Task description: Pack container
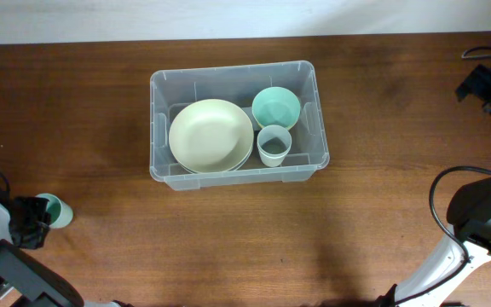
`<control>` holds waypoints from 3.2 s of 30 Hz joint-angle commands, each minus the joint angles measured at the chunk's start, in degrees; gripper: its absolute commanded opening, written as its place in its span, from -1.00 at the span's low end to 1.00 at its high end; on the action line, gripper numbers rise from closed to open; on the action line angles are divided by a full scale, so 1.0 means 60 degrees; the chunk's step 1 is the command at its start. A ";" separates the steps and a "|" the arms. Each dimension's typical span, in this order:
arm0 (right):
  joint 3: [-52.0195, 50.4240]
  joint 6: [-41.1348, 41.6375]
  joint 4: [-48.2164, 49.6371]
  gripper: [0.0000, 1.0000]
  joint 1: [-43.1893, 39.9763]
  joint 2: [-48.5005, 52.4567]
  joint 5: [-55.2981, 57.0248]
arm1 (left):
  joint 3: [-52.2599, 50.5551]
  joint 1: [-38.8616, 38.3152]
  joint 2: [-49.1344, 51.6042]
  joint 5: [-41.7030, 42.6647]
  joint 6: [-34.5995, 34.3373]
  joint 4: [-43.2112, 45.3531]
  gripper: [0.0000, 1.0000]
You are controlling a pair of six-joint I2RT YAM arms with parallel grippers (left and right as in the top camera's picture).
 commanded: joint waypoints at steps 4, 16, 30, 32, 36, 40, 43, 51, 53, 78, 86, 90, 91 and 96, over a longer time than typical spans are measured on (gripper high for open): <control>-0.0040 0.0004 0.0000 0.98 -0.0062 0.0029 0.0109 | 0.2266 0.0004 -0.0270 0.2674 0.0783 -0.0160 -0.99; -0.0040 0.0004 0.0000 0.98 -0.0062 0.0029 0.0109 | 0.6823 -0.4561 -0.1865 0.2488 0.2291 -0.0226 -0.99; -0.0040 0.0004 0.0000 0.98 -0.0062 0.0029 0.0109 | 0.7082 -1.2378 0.0812 -0.1377 0.3155 0.1246 -0.97; -0.0040 0.0004 0.0000 0.98 -0.0062 0.0029 0.0109 | 0.7082 -1.2659 0.1410 -0.1341 0.3224 0.1206 -0.98; -0.0040 0.0004 0.0000 0.98 -0.0062 0.0029 0.0109 | 0.7082 -1.3034 0.2386 -0.1271 0.3286 0.0761 -0.97; -0.0040 0.0004 0.0000 0.98 -0.0062 0.0029 0.0109 | 0.7082 -1.3081 0.2535 -0.1268 0.3282 0.0164 -0.97; -0.0040 0.0004 0.0000 0.98 -0.0062 0.0029 0.0109 | 0.7082 -1.3081 0.2514 -0.1173 0.3282 -0.0233 -0.97; -0.0040 0.0004 0.0000 0.97 -0.0062 0.0029 0.0109 | 0.7082 -1.3081 0.2514 -0.0408 0.3286 -0.1497 -0.97; -0.0040 0.0004 0.0000 0.98 -0.0062 0.0029 0.0109 | 0.7082 -1.3081 0.2514 -0.0401 0.3286 -0.1657 -0.97; -0.0040 0.0004 0.0000 0.98 -0.0062 0.0029 0.0109 | 0.7369 -1.1872 0.1861 -0.3053 0.2980 -0.2630 0.99; -0.0040 0.0004 0.0000 0.98 -0.0062 0.0029 0.0109 | 0.7355 -0.9235 -0.0765 -0.2463 0.2878 -0.3617 0.99; -0.0040 0.0004 0.0000 0.98 -0.0062 0.0029 0.0109 | 0.7348 -0.8317 -0.1967 -0.2044 0.2805 -0.4207 0.99; -0.0040 0.0004 0.0000 0.98 -0.0062 0.0029 0.0109 | 0.7348 -0.8247 -0.2160 -0.2040 0.2801 -0.4324 0.99; -0.0040 0.0004 0.0000 0.98 -0.0062 0.0029 0.0109 | 0.7348 -0.8266 -0.2685 -0.1967 0.2776 -0.5184 0.99</control>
